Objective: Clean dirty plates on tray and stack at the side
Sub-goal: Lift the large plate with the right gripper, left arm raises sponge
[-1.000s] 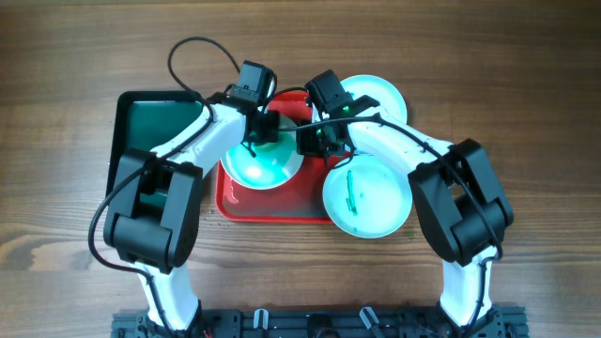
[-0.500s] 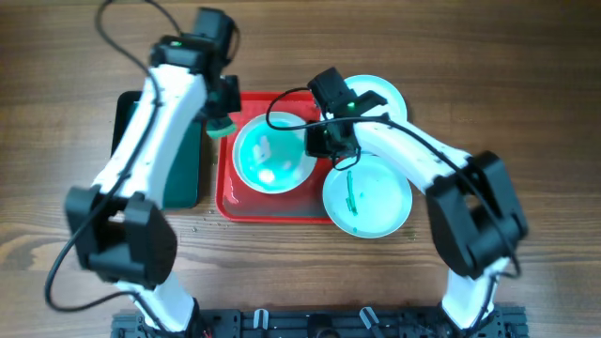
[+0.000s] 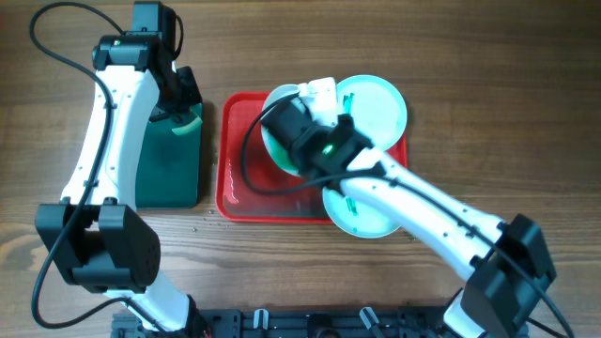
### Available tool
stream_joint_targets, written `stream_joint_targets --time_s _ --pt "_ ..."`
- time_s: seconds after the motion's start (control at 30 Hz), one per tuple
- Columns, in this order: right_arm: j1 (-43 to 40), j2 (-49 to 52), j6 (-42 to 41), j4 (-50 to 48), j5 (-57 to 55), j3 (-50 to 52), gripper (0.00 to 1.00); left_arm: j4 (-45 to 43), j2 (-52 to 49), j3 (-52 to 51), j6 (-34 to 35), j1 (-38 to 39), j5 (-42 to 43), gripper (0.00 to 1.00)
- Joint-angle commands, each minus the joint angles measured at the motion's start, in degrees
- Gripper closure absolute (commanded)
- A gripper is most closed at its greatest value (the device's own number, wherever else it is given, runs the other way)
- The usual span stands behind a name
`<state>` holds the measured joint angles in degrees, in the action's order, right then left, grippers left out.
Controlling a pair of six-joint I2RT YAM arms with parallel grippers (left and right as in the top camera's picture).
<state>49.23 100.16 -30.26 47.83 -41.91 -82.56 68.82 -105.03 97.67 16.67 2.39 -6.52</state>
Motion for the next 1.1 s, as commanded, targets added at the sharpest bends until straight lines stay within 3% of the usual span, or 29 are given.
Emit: stream_joint_targets --time_s 0.0,0.13,0.37,0.5,0.73,1.07 --pt "4.8 -0.7 0.3 -1.0 -21.1 -0.8 0.96 0.0 0.7 0.8 0.4 -0.3 0.7 0.96" --pt "9.1 -0.7 1.0 -1.0 -31.4 -0.8 0.96 0.3 0.7 0.8 0.3 -0.3 0.7 0.96" --pt "12.9 -0.7 11.3 -6.4 -44.9 -0.8 0.96 0.3 0.7 0.8 0.4 -0.3 0.7 0.96" --pt "13.6 -0.7 22.1 -13.1 -45.2 -0.8 0.96 0.3 0.7 0.8 0.4 -0.3 0.7 0.96" --pt "13.9 -0.7 29.4 -19.9 -45.2 -0.8 0.96 0.7 0.7 0.8 0.4 -0.3 0.7 0.96" --pt "13.9 -0.7 30.3 -19.9 -44.8 -0.7 0.96 1.1 0.7 0.8 0.6 -0.3 0.7 0.96"
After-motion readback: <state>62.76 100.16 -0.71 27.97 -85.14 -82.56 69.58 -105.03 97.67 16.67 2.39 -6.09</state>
